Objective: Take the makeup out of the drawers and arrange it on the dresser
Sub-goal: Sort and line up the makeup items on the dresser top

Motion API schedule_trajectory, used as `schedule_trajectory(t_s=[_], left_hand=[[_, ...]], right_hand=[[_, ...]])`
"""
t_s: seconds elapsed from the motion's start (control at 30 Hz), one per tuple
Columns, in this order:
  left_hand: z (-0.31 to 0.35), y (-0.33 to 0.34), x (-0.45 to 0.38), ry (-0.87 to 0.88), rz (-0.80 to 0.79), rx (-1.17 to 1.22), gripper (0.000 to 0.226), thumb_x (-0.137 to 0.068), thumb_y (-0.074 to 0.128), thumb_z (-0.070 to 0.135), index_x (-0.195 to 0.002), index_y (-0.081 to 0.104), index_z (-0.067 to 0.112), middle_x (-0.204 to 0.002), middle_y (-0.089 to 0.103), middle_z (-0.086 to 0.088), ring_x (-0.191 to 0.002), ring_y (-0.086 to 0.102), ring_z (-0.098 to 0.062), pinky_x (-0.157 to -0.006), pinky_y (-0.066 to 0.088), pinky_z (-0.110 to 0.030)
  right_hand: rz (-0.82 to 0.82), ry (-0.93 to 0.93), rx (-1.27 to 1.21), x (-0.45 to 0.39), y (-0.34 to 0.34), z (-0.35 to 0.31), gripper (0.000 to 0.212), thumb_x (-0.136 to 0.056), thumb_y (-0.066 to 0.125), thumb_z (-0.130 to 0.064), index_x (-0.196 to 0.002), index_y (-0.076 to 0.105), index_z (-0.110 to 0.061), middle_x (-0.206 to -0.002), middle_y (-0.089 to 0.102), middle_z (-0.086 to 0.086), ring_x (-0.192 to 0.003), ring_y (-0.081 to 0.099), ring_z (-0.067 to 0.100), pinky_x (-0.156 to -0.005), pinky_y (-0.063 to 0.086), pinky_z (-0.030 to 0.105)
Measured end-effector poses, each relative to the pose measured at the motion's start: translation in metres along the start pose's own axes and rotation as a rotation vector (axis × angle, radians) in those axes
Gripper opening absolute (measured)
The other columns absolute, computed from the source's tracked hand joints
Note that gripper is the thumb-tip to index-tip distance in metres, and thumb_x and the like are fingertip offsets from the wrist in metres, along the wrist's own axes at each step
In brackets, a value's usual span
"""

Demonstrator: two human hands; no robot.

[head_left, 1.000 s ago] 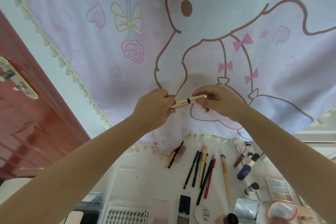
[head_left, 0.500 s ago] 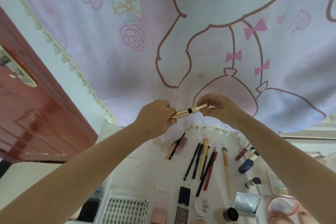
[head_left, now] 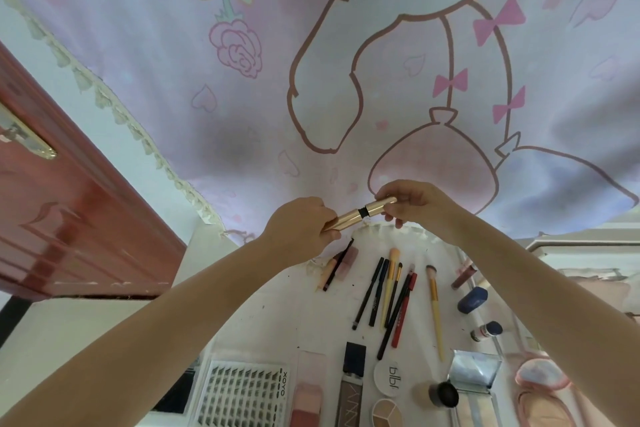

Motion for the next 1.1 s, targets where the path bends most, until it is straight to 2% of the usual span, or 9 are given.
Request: schedule_trajectory(t_s=[0.13,0.23,0.4,0.57,0.7,0.83,0.9,1.0,1.1], left_hand=[[-0.001,0.02,-0.002,-0.033,-0.096,0.099,0.026,-0.095,0.043,0.034,-0.093,0.057,0.012,-0.068,0.031,0.009,-0.075,0.041,-0.014,-0.057,0.029,-0.015],[-0.002,0.038,-0.002,-0.059,-0.162,0.174,0.022,-0.096,0.043,0.031,-0.081,0.047,0.014,-0.066,0.033,0.009,-0.074,0.042,-0.014,-0.063,0.031,-0.021],[-0.006,0.069,0.002,-0.065,-0.24,0.374,0.024,-0.096,0.044,0.019,-0.072,0.044,0.018,-0.059,0.039,0.01,-0.052,0.038,-0.005,-0.049,0.03,-0.011],[-0.012,0.09,-0.004,-0.11,-0.264,0.417,0.019,-0.096,0.044,0.02,-0.082,0.053,0.012,-0.059,0.041,0.01,-0.051,0.038,-0.003,-0.05,0.03,-0.012],[-0.014,0.115,-0.004,-0.187,-0.292,0.403,0.027,-0.096,0.045,0.026,-0.109,0.059,0.007,-0.09,0.063,-0.006,-0.074,0.056,-0.017,-0.066,0.042,-0.019],[-0.01,0.147,-0.002,-0.274,-0.326,0.397,0.029,-0.095,0.046,0.026,-0.105,0.059,0.003,-0.116,0.06,-0.008,-0.097,0.06,-0.025,-0.076,0.044,-0.026],[-0.009,0.163,-0.002,-0.33,-0.346,0.402,0.03,-0.095,0.047,0.028,-0.104,0.059,0.002,-0.114,0.061,-0.01,-0.097,0.06,-0.026,-0.077,0.046,-0.028],[-0.008,0.185,-0.003,-0.402,-0.382,0.39,0.032,-0.094,0.048,0.031,-0.106,0.057,0.003,-0.107,0.064,-0.013,-0.098,0.061,-0.026,-0.077,0.047,-0.03],[-0.006,0.202,-0.006,-0.456,-0.391,0.409,0.03,-0.094,0.048,0.029,-0.108,0.056,0.004,-0.108,0.064,-0.012,-0.1,0.06,-0.025,-0.077,0.047,-0.03]], right_hand=[[-0.007,-0.003,-0.011,-0.005,-0.002,0.013,0.037,-0.081,0.049,0.018,-0.081,0.062,-0.017,-0.081,0.058,0.005,-0.073,0.054,0.019,-0.065,0.049,0.017],[-0.026,0.023,-0.038,-0.011,0.001,0.027,0.037,-0.081,0.048,0.02,-0.08,0.061,-0.015,-0.076,0.062,0.001,-0.067,0.058,0.006,-0.062,0.05,0.013],[-0.068,0.126,-0.063,-0.019,0.005,0.062,0.037,-0.083,0.044,0.02,-0.081,0.061,-0.013,-0.065,0.069,-0.012,-0.061,0.061,-0.002,-0.062,0.051,0.013],[-0.068,0.216,0.014,-0.027,0.005,0.083,0.032,-0.085,0.046,0.015,-0.084,0.061,-0.013,-0.074,0.062,-0.004,-0.058,0.059,-0.003,-0.061,0.05,0.012],[-0.055,0.356,0.174,-0.034,0.014,0.109,0.016,-0.09,0.048,-0.001,-0.102,0.051,-0.011,-0.076,0.056,-0.004,-0.059,0.057,0.002,-0.052,0.046,0.006],[-0.034,0.504,0.24,-0.04,0.024,0.141,0.025,-0.089,0.05,-0.008,-0.114,0.05,-0.004,-0.089,0.059,0.005,-0.064,0.054,0.009,-0.047,0.044,0.01],[-0.029,0.537,0.3,-0.045,0.029,0.154,0.03,-0.088,0.052,-0.009,-0.118,0.052,-0.004,-0.102,0.06,0.012,-0.074,0.057,0.016,-0.058,0.045,0.017],[-0.049,0.545,0.438,-0.054,0.033,0.166,0.032,-0.088,0.052,-0.011,-0.12,0.054,-0.007,-0.121,0.056,0.015,-0.108,0.054,0.026,-0.086,0.044,0.027],[-0.087,0.546,0.523,-0.061,0.038,0.174,0.034,-0.09,0.049,-0.013,-0.123,0.053,-0.006,-0.129,0.052,0.014,-0.119,0.048,0.026,-0.097,0.038,0.029]])
Point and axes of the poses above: each hand's wrist, its own x-axis away from the middle knuckle, its own y-axis out of the palm, z = x × y, the point moved 7 cm from there along -x, towards the middle knuckle
